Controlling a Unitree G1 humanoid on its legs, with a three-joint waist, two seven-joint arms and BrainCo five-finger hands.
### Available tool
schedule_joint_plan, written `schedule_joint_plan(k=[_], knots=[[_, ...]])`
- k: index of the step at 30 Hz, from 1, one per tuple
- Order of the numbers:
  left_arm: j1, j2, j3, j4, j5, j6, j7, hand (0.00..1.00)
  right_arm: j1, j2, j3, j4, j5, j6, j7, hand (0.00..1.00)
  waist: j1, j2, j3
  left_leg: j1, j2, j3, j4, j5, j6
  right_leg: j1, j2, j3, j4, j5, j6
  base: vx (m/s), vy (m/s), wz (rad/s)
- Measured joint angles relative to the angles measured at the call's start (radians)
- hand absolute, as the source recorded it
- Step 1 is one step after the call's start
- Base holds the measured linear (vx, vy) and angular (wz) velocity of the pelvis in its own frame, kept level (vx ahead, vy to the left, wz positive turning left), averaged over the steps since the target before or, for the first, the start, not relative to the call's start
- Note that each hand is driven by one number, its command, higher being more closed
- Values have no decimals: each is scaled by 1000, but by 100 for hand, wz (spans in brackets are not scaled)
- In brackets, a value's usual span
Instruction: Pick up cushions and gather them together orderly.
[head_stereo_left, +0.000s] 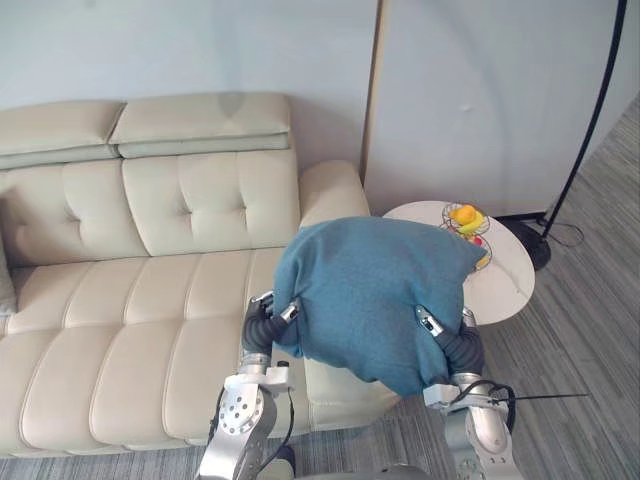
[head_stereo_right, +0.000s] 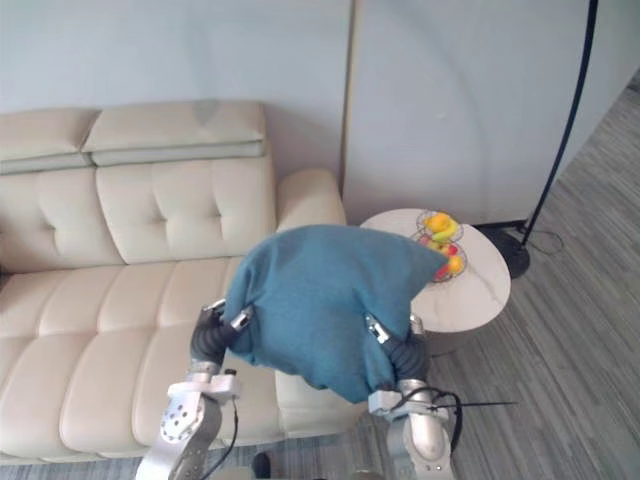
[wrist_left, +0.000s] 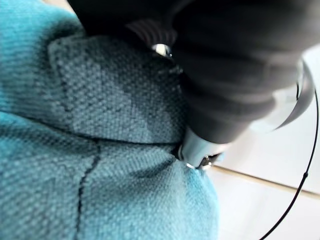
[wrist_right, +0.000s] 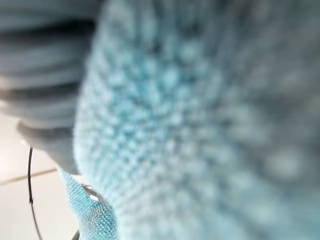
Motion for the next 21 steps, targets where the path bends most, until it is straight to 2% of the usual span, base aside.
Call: schedule_joint_plan(k=[1, 3, 4, 5, 6, 7, 8, 9, 10, 11, 12, 13, 14, 15, 16, 17, 18, 19, 20, 21], knots=[[-6, -9, -5, -2, -4, 0, -1, 100, -16, -1, -14, 1, -14, -2, -15, 100, -2, -9, 3, -25, 54, 119, 31, 0, 29, -7, -24, -44, -7, 5, -9, -68, 38, 77], [-11, -10, -15, 1, -14, 0, -2, 100, -50, -2, -30, 26, -40, -6, -32, 100, -3, -8, 2, -42, 83, 174, 87, -16, 67, -2, -49, -69, -15, 15, -9, -28, 65, 56], [-26, -11, -20, 20, -19, -1, -3, 100, -99, -3, -48, 67, -43, -7, -46, 100, -12, -6, 2, -40, 130, 217, 144, -17, 89, 20, -69, -87, -40, 37, 3, -7, 71, 46], [-31, -12, -22, 29, -20, -2, -3, 100, -114, -4, -54, 85, -46, -7, -50, 100, -17, -3, 0, -36, 148, 224, 153, -17, 89, 32, -75, -96, -57, 48, 11, 13, 150, 51], [-48, -18, -23, 59, -20, -3, -10, 100, -150, -9, -71, 133, -64, -7, -57, 100, -26, 5, -5, -3, 186, 225, 151, -15, 85, 69, -86, -112, -109, 82, 32, 40, 198, 35], [-57, -23, -26, 75, -20, -4, -11, 100, -162, -15, -78, 151, -76, -7, -63, 100, -29, 16, -14, 7, 202, 223, 137, -9, 74, 83, -88, -119, -141, 109, 47, 83, 328, 38], [-71, -31, -37, 90, -20, -5, -11, 100, -168, -28, -90, 157, -78, -7, -71, 100, -31, 38, -29, 21, 218, 216, 108, 28, 36, 98, -90, -132, -189, 147, 74, 101, 415, 51], [-94, -43, -58, 109, -20, -6, -13, 100, -169, -50, -113, 162, -78, -8, -79, 100, -39, 66, -46, 31, 206, 208, 38, 66, -42, 110, -100, -151, -227, 183, 114, 82, 422, 64], [-109, -44, -69, 123, -20, -6, -15, 100, -171, -47, -130, 176, -78, -8, -81, 100, -50, 66, -57, 35, 179, 210, -5, 40, -78, 110, -115, -161, -246, 206, 119, 64, 501, 86], [-140, -24, -78, 148, -21, -6, -19, 100, -181, -22, -148, 221, -79, -7, -83, 100, -63, 26, -59, 37, 121, 207, -40, 67, -53, 111, -165, -157, -268, 249, 115, 39, 481, 69], [-155, 1, -80, 171, -21, -6, -19, 100, -195, 4, -151, 273, -80, -1, -86, 100, -59, -10, -52, 37, 78, 203, -52, 67, -39, 110, -195, -147, -274, 315, 115, 35, 445, 50], [-155, 10, -80, 178, -21, -6, -19, 100, -197, 13, -149, 287, -80, 6, -87, 100, -56, -21, -52, 37, 67, 202, -46, 60, -28, 109, -206, -139, -270, 343, 119, 28, 376, 21], [-154, 23, -80, 189, -21, -5, -20, 100, -202, 31, -146, 307, -88, 16, -89, 100, -50, -32, -44, 37, 54, 204, -17, 38, 5, 102, -227, -119, -237, 383, 116, 20, 361, 7], [-151, 34, -80, 193, -21, -3, -20, 100, -207, 33, -141, 327, -107, 22, -91, 100, -40, -38, -40, 37, 34, 212, 10, 13, 35, 59, -262, -75, -158, 426, 76, 13, 350, 0], [-147, 36, -79, 193, -21, -3, -20, 100, -213, 31, -137, 340, -112, 22, -92, 100, -36, -37, -40, 38, 27, 218, 14, 6, 48, 36, -275, -62, -125, 453, 45, -4, 356, -17], [-137, 39, -75, 193, -20, -3, -20, 100, -230, 27, -132, 368, -116, 24, -93, 100, -30, -30, -34, 52, 17, 230, 7, -4, 63, -12, -288, -38, -62, 494, -18, -18, 355, -24], [-132, 44, -56, 193, -19, -2, -20, 100, -254, 23, -119, 398, -118, 33, -93, 100, -36, -7, 4, 88, 17, 219, -21, -15, 90, -83, -231, 79, 107, 334, 0, -15, 285, -12], [-132, 44, -51, 193, -19, -3, -20, 100, -254, 22, -115, 398, -118, 34, -93, 100, -41, -13, 9, 97, 17, 213, -30, -12, 98, -91, -196, 113, 139, 278, 22, -34, 234, 25], [-132, 46, -48, 193, -20, -3, -20, 100, -253, 22, -110, 398, -118, 34, -90, 100, -55, -8, 20, 112, 7, 199, -59, -2, 115, -108, -85, 185, 178, 162, 58, -20, 94, 38], [-132, 48, -48, 193, -20, -3, -20, 100, -253, 20, -110, 397, -118, 34, -89, 100, -57, -10, 25, 124, -7, 199, -81, 3, 109, -115, -47, 192, 177, 121, 59, -3, 147, 38]])
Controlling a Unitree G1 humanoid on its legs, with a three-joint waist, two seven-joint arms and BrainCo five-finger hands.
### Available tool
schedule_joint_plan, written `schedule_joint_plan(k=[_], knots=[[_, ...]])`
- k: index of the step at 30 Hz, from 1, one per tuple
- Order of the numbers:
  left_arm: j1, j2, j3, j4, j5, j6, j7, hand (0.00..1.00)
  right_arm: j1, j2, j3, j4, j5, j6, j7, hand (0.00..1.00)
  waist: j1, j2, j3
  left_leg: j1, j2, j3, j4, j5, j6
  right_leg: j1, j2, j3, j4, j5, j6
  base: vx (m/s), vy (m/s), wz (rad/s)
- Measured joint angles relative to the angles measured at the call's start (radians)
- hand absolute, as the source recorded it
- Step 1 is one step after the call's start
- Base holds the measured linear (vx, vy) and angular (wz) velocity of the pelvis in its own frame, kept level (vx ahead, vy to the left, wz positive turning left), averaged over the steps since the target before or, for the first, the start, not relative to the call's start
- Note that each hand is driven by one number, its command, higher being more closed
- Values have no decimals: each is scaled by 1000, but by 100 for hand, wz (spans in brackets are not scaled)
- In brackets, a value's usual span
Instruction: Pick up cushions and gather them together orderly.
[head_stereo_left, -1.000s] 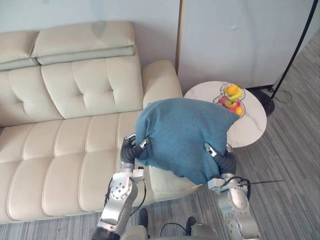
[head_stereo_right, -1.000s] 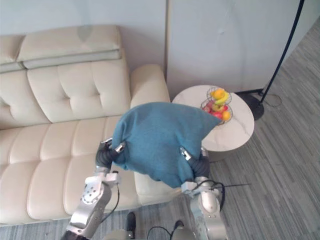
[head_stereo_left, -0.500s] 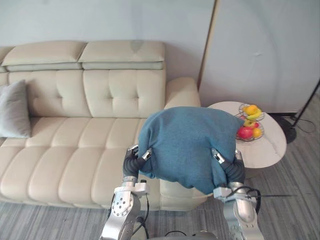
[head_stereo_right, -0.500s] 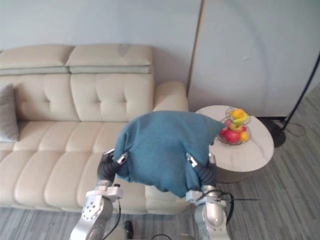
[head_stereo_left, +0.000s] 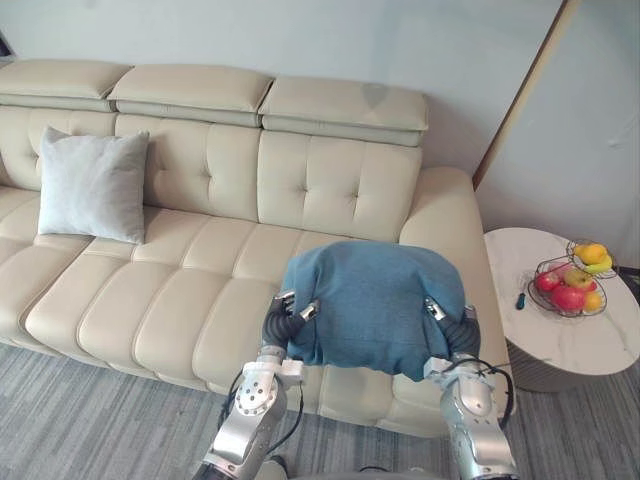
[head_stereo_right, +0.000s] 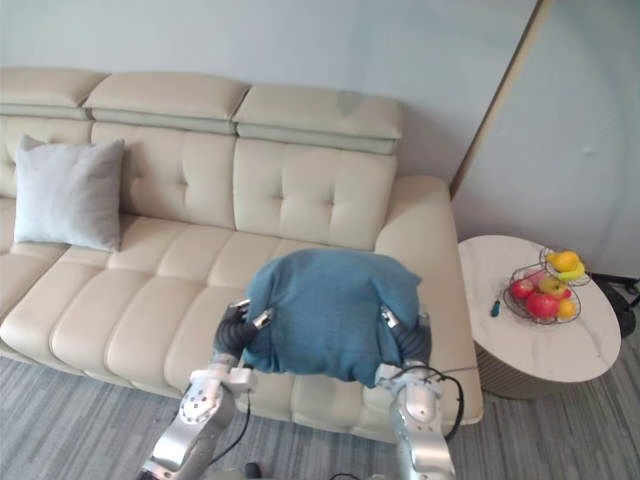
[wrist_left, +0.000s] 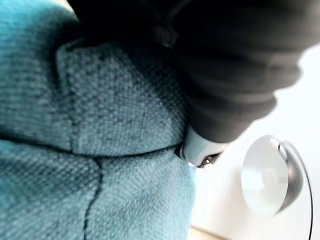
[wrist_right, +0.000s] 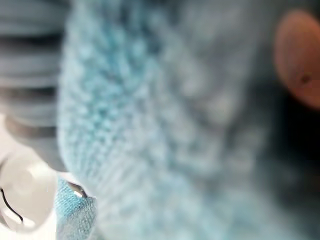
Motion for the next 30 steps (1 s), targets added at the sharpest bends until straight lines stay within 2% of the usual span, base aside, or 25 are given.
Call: schedule_joint_plan(k=[1, 3, 4, 5, 6, 10, 11, 12, 15, 17, 18, 19, 20, 21, 22, 23, 24, 27, 30], knots=[[0, 4, 0, 0, 0, 0, 0, 100, -1, -7, 4, -2, 0, 0, 2, 100, -1, -21, -3, 22, -32, 5, -43, 23, 9, -7, 37, -6, -28, -31, -21, 37, 86, 23], [-1, 3, -2, 0, 0, 0, -1, 100, -6, -22, 12, -3, 0, 0, 3, 100, 2, -32, -5, 39, -71, 2, -74, 26, 15, -15, 102, -16, -130, -42, -44, 87, 75, 15], [-1, 2, -4, -2, 0, 0, -1, 100, -7, -29, 12, -8, 0, 0, 3, 100, 2, -11, 5, 43, -71, -10, -77, 21, 16, -21, 161, -1, -214, -29, -61, 98, 8, 11], [-1, 2, -4, -2, 0, 0, -2, 100, -5, -29, 12, -11, 0, 0, 3, 100, 0, -9, 5, 42, -72, -14, -77, 19, 11, -21, 173, 13, -243, -17, -71, 109, -23, 41], [-1, 1, -5, -2, 0, 1, -2, 100, 0, -28, 11, -14, 0, 0, 3, 100, -16, -13, 5, 40, -87, -45, -71, 12, 4, -7, 187, 55, -287, 41, -136, 153, -57, 50], [2, -16, -26, -1, 0, 7, -18, 100, 57, -38, -4, -87, 2, 18, 3, 100, -15, 8, 6, 32, -46, -75, 24, -33, -24, 52, 196, -18, -296, 21, -151, 216, -87, 42], [1, -25, -29, -2, -1, 8, -23, 100, 94, -37, -12, -150, 2, 21, 3, 100, -15, 9, 7, 6, -34, -61, 99, -49, -31, 79, 197, -33, -306, 15, -154, 148, -77, 54], [2, -31, -37, -4, -1, 8, -34, 100, 134, -37, -21, -227, 3, 21, 3, 100, -15, 10, 14, -46, -16, -42, 256, -67, -35, 117, 196, -46, -314, 5, -156, 135, -66, 49], [23, -40, -43, -22, -13, 8, -58, 100, 189, -44, -22, -348, 3, 17, 7, 100, -6, 27, 20, -137, 39, -23, 550, -63, -41, 184, 204, -51, -311, -42, -154, 84, -5, 7], [42, -44, -43, -60, -20, 7, -60, 100, 191, -45, -24, -376, 3, 8, 8, 100, -5, 25, 9, -139, 43, -9, 579, -71, -37, 190, 201, -21, -313, -65, -158, 70, 92, -19], [42, -49, -43, -79, -20, 6, -60, 100, 189, -45, -27, -380, 3, -4, 8, 100, -1, 32, 5, -143, 53, -7, 571, -110, -11, 185, 203, -8, -317, -65, -158, 64, 105, -29], [41, -54, -42, -86, -19, 3, -60, 100, 187, -42, -27, -379, 3, -7, 7, 100, 6, 35, 3, -135, 58, -22, 514, -143, -13, 178, 207, 16, -317, -64, -157, 63, 130, -48], [42, -59, -41, -86, -19, 2, -60, 100, 186, -37, -27, -376, 3, -7, 5, 100, 17, 37, 1, -118, 56, -59, 412, -150, -26, 170, 206, 40, -316, -62, -153, 73, 165, -61], [44, -59, -41, -86, -18, 2, -60, 100, 183, -36, -27, -369, 3, -7, 4, 100, 22, 40, -1, -93, 48, -104, 308, -140, -38, 160, 210, 61, -310, -63, -141, 105, 235, -72], [51, -60, -41, -86, -18, 2, -60, 100, 182, -38, -27, -365, 3, -7, 3, 100, 25, 54, -10, -71, 56, -150, 206, -94, -60, 146, 225, 83, -303, -65, -128, 102, 219, -75], [56, -53, -40, -78, -19, 6, -59, 100, 178, -23, -24, -341, 1, -5, 3, 100, 29, 43, -15, -49, 46, -129, 182, -81, -80, 142, 214, 117, -296, -58, -105, 172, 240, -84], [72, -53, -40, -78, -18, 6, -59, 100, 177, -17, -25, -318, -3, -2, 3, 100, 27, 22, -25, -26, 32, -87, 159, -82, -75, 142, 199, 153, -311, -45, -85, 159, 194, -67], [74, -47, -40, -78, -16, 8, -59, 100, 170, 2, -28, -292, -32, 1, 1, 100, 23, -5, -41, -4, 2, -35, 120, -76, -66, 134, 172, 203, -339, -30, -61, 115, 156, -51], [72, -45, -40, -77, 4, 10, -57, 100, 168, 11, -30, -270, -62, 1, -8, 100, 12, -5, -46, 46, -26, -7, 65, -67, -52, 152, 151, 233, -364, -23, -50, 88, 117, -31]])
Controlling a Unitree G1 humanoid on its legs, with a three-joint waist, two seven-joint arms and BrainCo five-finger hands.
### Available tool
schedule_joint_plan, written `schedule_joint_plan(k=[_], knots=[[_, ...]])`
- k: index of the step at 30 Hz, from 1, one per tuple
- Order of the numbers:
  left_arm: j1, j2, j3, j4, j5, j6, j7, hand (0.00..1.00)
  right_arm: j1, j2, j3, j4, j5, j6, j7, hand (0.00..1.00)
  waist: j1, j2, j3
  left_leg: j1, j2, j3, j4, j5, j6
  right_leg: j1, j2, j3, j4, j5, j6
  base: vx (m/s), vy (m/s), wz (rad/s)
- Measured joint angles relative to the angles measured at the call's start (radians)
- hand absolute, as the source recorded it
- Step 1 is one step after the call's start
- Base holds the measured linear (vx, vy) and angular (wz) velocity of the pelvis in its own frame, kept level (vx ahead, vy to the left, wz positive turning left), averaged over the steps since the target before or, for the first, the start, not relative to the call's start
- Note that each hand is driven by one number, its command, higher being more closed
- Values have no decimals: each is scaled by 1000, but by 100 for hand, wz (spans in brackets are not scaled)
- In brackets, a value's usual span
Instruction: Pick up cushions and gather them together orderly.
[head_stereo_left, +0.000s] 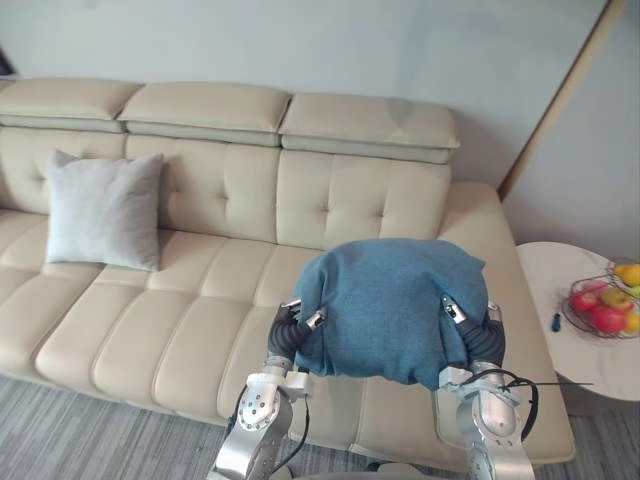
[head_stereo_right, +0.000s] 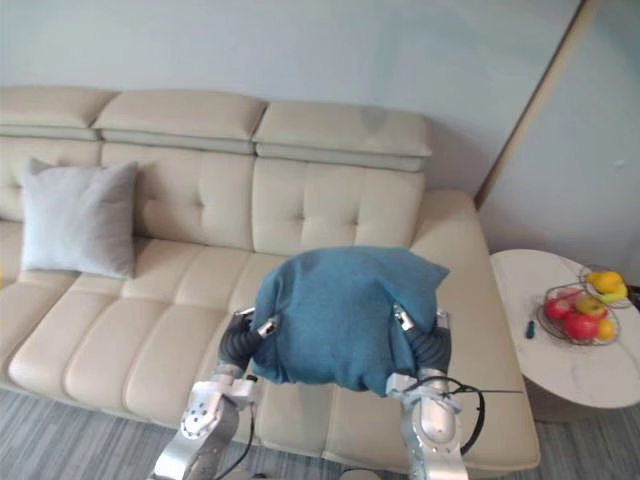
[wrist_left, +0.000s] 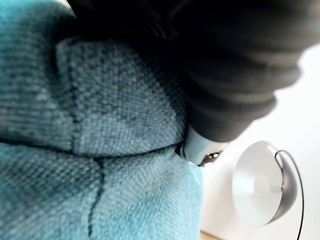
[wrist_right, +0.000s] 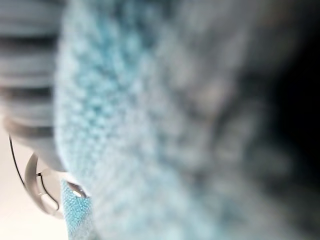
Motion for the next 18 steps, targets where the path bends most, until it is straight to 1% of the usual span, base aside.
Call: schedule_joint_plan(k=[3, 5, 8, 9, 11, 12, 13, 14, 15, 16, 18], knots=[[-6, 16, 0, 0, 18, -1, 6, 100, -29, 1, 1, 61, -30, 0, -17, 100, -2, 1, -16, 11, -10, 24, -52, 13, 13, -25, 1, 31, -9, 9, 5, 28, 32, -28], [-9, 27, 0, 4, 30, -1, 23, 100, -69, -1, 5, 114, -57, 1, -26, 100, -3, 3, -17, 13, -12, 42, -85, 27, 14, -44, 5, 50, -20, 22, 5, -16, 3, -33], [-52, 38, 1, 46, 48, -1, 45, 100, -107, -20, 20, 160, -86, 10, -41, 100, -2, 6, -17, -23, -15, 57, -123, 54, 15, -92, 7, 64, -47, 52, 6, -38, -8, -17], [-94, 42, 1, 69, 48, -1, 60, 100, -145, -36, 33, 185, -99, 17, -60, 100, -4, 9, -15, -61, -14, 61, -125, 65, 18, -130, 7, 69, -54, 70, 5, -65, -14, -9], [-144, 55, 1, 81, 52, 2, 83, 100, -191, -49, 42, 203, -120, 26, -78, 100, -3, 10, -13, -103, -13, 67, -124, 76, 20, -171, 7, 72, -55, 84, 6, -68, -16, -5], [-193, 61, 1, 90, 72, 2, 103, 100, -233, -55, 43, 219, -134, 27, -98, 100, -1, 10, 8, -117, -12, 68, -124, 83, 22, -186, 7, 72, -54, 92, 4, -130, -20, 3], [-295, 62, 2, 120, 91, 2, 137, 100, -314, -72, 44, 245, -134, 28, -127, 100, 1, 10, 34, -165, -11, 67, -113, 94, 25, -230, 7, 71, -50, 108, 4, -114, -17, 6], [-321, 62, 3, 126, 95, 2, 147, 100, -335, -76, 44, 250, -134, 28, -136, 100, 1, 10, 34, -185, -10, 66, -106, 96, 26, -248, 7, 71, -50, 115, 4, -147, -16, 6], [-381, 63, 8, 139, 97, 2, 172, 100, -388, -84, 44, 262, -134, 28, -158, 100, 7, 10, 36, -234, -8, 66, -94, 101, 29, -288, 7, 71, -51, 125, 5, -111, -18, 5], [-459, 64, 22, 162, 97, 2, 187, 100, -456, -92, 44, 272, -134, 29, -178, 100, 9, 11, 53, -274, -5, 63, -80, 107, 30, -320, 7, 71, -50, 139, 8, -167, -26, 6], [-559, 65, 48, 193, 97, 2, 223, 100, -559, -105, 45, 296, -133, 29, -200, 100, 10, 15, 72, -326, 2, 56, -56, 111, 31, -358, 9, 63, -50, 153, 5, -132, -20, 10]])
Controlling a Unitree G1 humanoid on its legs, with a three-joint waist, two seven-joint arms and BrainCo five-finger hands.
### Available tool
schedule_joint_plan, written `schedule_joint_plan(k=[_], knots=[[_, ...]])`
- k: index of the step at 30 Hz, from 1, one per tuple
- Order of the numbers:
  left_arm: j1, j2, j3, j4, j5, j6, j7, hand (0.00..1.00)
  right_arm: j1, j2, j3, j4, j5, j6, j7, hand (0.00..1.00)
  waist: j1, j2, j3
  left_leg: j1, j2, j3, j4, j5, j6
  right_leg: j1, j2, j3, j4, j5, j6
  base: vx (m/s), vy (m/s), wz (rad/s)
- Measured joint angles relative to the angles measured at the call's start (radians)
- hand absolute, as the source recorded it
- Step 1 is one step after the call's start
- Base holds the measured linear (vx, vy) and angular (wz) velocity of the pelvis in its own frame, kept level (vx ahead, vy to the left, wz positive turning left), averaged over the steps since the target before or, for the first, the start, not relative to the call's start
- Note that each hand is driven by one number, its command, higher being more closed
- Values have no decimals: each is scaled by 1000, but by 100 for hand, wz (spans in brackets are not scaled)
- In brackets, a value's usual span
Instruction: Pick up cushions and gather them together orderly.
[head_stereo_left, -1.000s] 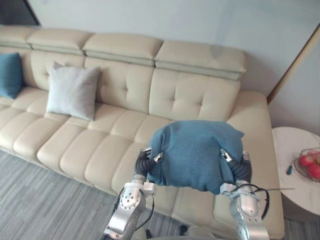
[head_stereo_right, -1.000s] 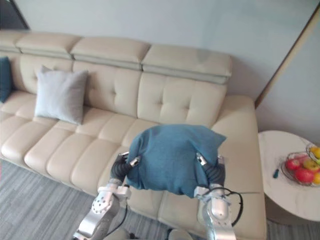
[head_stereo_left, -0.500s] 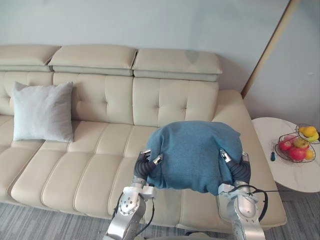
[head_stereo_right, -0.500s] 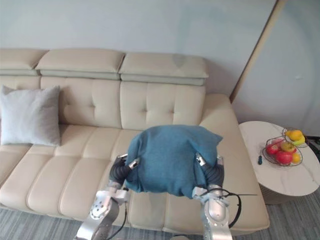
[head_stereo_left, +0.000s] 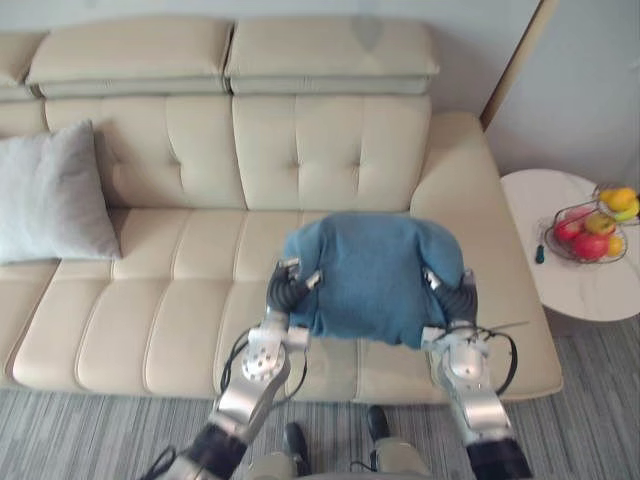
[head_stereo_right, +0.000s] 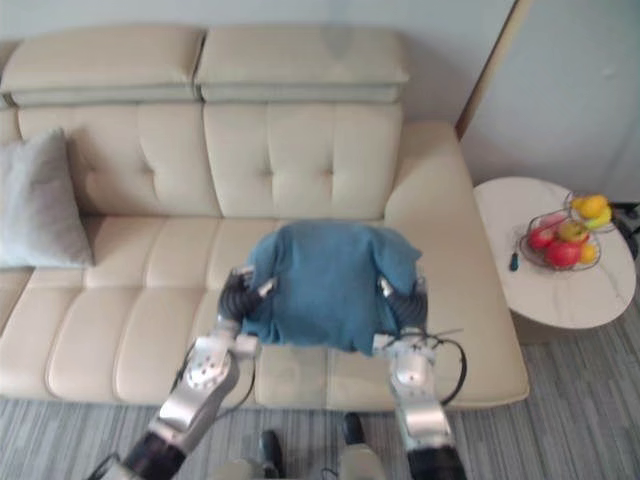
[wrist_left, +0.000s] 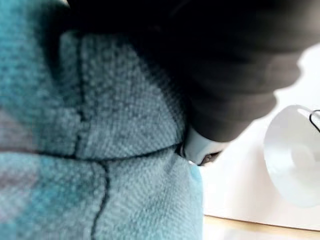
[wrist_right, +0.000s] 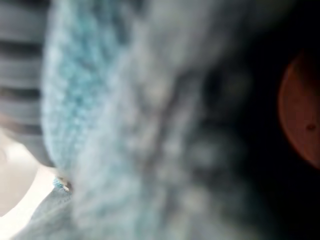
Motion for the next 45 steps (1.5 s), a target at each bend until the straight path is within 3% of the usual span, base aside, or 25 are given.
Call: schedule_joint_plan(k=[4, 9, 10, 14, 19, 23, 28, 35, 40, 45], knots=[[-224, 9, 32, 80, 0, -3, 81, 100, -218, -32, -4, 52, 4, 2, -54, 100, 5, 5, 25, -103, 5, -31, 13, 29, -1, -86, 2, -29, 9, 19, -3, -100, -30, 23], [-586, 30, 80, 258, 4, -5, 162, 100, -543, -44, -56, 158, 21, -1, -139, 100, 7, 25, 86, -185, -6, -88, -100, 137, -9, -191, -1, -86, 13, 39, -13, -55, -30, 36], [-639, 30, 89, 295, 17, -5, 170, 0, -590, -44, -66, 185, 21, -1, -153, 0, 8, 32, 98, -190, -8, -94, -125, 155, -12, -204, 0, -92, 15, 40, -14, -15, -25, 29], [-886, 30, 167, 488, 32, -4, 178, 0, -828, -42, -132, 362, 44, -3, -205, 0, 12, 70, 156, -212, -12, -120, -211, 222, -27, -253, 0, -122, 18, 42, -16, 2, -28, 20], [-1059, -6, 306, 672, 28, 29, 130, 0, -1001, -45, -250, 643, 351, 0, -112, 0, 10, 76, 177, -271, -6, -140, -243, 263, -50, -309, 0, -159, 14, 43, -19, 28, -23, 16], [-1053, -3, 387, 742, 18, 41, 84, 0, -1002, -48, -227, 674, 437, 0, -43, 0, 6, 81, 202, -289, -3, -137, -244, 264, -51, -326, 3, -158, 12, 43, -19, 51, -19, -2], [-950, -9, 458, 775, 19, 60, 33, 0, -974, -52, -209, 716, 436, 25, 13, 0, 2, 79, 239, -307, 8, -140, -244, 270, -62, -344, 14, -162, 18, 46, -23, 0, 0, 0], [-682, -72, 506, 797, -22, 73, -23, 0, -762, -19, -231, 655, 435, 35, 54, 0, 2, 77, 254, -292, 13, -143, -243, 270, -62, -343, 16, -177, 69, 27, -40, 5, -2, 7], [-596, -23, 509, 783, -22, 73, -57, 0, -633, -33, -220, 537, 433, 9, 119, 0, 0, 64, 262, -247, 13, -141, -244, 265, -67, -322, 15, -178, 124, -1, -43, -17, -8, 5], [-472, 66, 496, 636, -22, 64, -81, 0, -440, -79, -183, 353, 410, -2, 156, 0, 1, 42, 275, -187, 21, -123, -244, 264, -57, -268, 24, -166, 115, 1, -43, -2, -28, -10]])
